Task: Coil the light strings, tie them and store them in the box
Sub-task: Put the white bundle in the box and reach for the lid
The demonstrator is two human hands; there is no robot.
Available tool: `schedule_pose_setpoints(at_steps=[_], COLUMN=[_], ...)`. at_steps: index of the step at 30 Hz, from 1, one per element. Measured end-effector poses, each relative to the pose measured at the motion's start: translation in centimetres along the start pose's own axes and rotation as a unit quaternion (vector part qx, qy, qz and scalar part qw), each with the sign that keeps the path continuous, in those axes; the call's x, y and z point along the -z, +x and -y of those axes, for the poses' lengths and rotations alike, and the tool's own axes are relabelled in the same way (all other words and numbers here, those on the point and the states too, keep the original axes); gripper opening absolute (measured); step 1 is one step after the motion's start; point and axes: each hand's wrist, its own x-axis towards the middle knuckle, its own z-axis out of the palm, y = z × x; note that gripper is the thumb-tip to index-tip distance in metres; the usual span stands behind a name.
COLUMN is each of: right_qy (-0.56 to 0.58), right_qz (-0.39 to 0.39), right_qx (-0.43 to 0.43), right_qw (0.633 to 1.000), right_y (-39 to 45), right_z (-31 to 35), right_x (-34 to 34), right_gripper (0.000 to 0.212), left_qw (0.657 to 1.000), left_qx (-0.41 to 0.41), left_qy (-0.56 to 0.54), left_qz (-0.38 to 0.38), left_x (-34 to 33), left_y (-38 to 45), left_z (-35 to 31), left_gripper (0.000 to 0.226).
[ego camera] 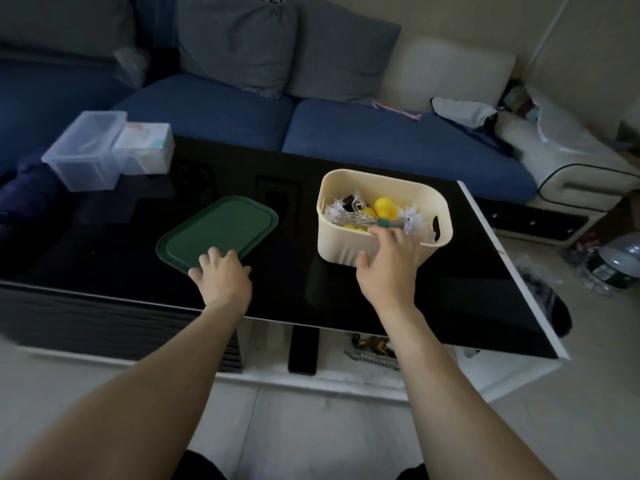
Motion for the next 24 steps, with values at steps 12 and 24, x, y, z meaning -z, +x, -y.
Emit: schedule_pose_setpoints(at_steps=[12,24], right_qy=[0.064,0.505], right_qz=[0.027,0.012], right_qx=[0.033,-0.085], right_qw=[0.997,0.859], right_y=[0.9,2.3], right_z=[-1.6,-0.3], right_x=[0.0,5.2], right_gripper=[0.055,0.065], left_qw=[0.97,0.849], left_qx=[0.045,-0.082], left_qy=[-0.149,-0.473], left_qz=[-0.188,-0.223], left_x=[4.0,14.2], left_y=[1.1,1.5], left_z=[-3.3,-9.6], left_gripper=[0.019,0.011])
